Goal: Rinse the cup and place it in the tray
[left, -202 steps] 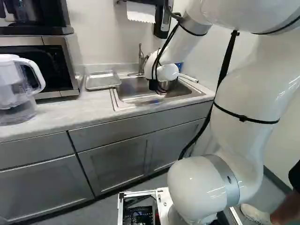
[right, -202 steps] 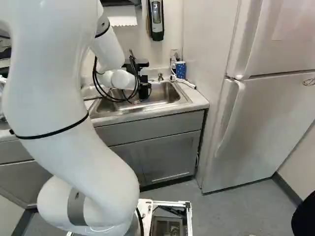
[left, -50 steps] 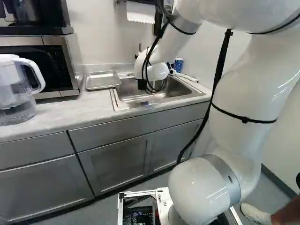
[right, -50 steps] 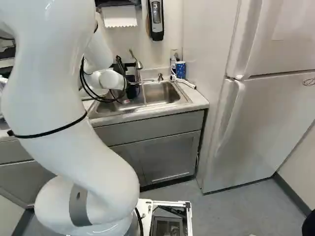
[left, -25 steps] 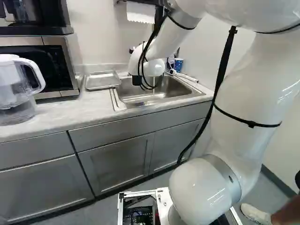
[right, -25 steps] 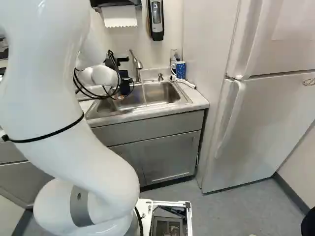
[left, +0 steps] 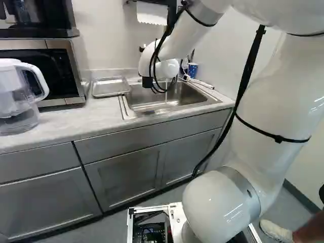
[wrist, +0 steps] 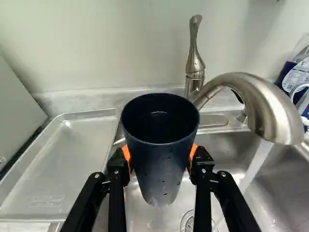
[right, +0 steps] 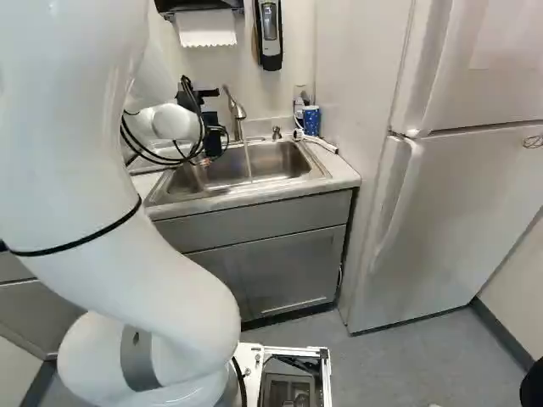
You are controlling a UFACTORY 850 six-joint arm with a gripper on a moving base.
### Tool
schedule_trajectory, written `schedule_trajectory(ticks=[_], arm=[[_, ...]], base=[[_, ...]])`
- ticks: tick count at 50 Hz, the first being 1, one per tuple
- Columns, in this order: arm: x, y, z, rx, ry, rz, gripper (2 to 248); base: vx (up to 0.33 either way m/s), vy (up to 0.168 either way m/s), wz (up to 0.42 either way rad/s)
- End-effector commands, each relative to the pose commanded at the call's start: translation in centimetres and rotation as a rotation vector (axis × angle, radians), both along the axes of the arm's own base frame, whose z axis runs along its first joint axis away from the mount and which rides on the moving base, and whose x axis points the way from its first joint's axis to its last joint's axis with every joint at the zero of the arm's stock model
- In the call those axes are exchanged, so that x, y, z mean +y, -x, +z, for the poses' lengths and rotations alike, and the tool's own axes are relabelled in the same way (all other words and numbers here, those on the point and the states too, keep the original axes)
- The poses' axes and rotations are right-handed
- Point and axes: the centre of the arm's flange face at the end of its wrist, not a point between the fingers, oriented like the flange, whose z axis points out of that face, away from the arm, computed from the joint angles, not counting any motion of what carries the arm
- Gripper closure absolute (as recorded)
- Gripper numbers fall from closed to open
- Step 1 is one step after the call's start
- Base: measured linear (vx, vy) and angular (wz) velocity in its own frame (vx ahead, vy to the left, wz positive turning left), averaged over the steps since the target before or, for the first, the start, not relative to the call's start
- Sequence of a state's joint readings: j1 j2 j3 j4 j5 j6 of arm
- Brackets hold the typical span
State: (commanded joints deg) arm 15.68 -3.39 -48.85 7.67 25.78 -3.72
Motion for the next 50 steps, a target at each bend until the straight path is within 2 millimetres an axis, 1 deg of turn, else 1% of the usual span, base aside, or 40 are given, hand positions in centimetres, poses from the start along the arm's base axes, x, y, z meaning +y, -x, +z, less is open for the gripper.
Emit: schedule_trajectory(ticks=[13,35,50], arm=[[0.3,0.2,1.4,-0.020,-0.004,0.010,125],[2.6,0.3,3.8,-0.065,-0.017,0.053,125],[4.7,0.1,3.8,-0.065,-0.018,0.089,125]], base=[[0.000,0.000,0.000],[0.000,0.000,0.000],[0.000,0.000,0.000]])
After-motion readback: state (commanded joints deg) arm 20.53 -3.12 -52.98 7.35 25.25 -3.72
